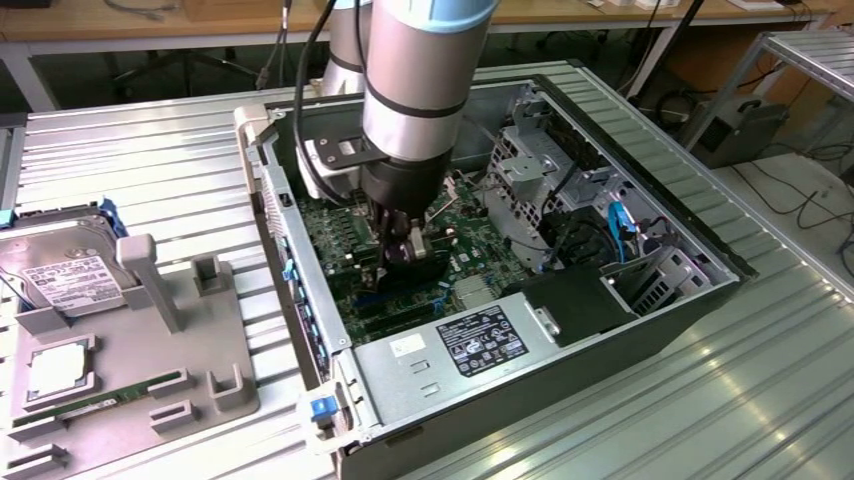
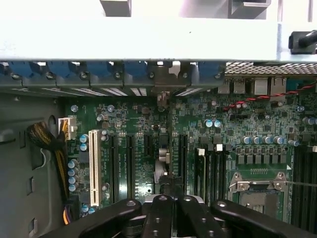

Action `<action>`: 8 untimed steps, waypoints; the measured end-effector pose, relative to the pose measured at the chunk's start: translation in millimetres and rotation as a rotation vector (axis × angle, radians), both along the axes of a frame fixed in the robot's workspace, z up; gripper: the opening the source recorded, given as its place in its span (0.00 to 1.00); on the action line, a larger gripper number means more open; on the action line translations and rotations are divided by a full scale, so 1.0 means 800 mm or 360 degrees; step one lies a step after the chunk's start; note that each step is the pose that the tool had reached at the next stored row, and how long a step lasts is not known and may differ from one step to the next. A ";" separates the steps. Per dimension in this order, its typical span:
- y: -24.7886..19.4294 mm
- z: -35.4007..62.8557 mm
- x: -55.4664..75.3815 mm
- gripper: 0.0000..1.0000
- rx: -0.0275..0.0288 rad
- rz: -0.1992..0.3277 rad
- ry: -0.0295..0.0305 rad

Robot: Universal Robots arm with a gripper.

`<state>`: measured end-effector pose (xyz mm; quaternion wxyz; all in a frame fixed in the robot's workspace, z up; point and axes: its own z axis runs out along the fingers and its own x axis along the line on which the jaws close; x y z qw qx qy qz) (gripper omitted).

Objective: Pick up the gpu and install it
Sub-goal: 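Press down on the gpu until it lock into place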

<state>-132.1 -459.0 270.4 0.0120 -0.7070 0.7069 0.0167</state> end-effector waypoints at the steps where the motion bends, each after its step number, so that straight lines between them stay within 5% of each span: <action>1: -0.0001 0.000 0.000 0.11 -0.00014 0.0000 0.00004; 5: -0.0001 0.003 0.000 0.11 -0.00011 0.0000 0.00003; 8: -0.0002 0.020 0.000 0.11 -0.00022 0.0000 0.00010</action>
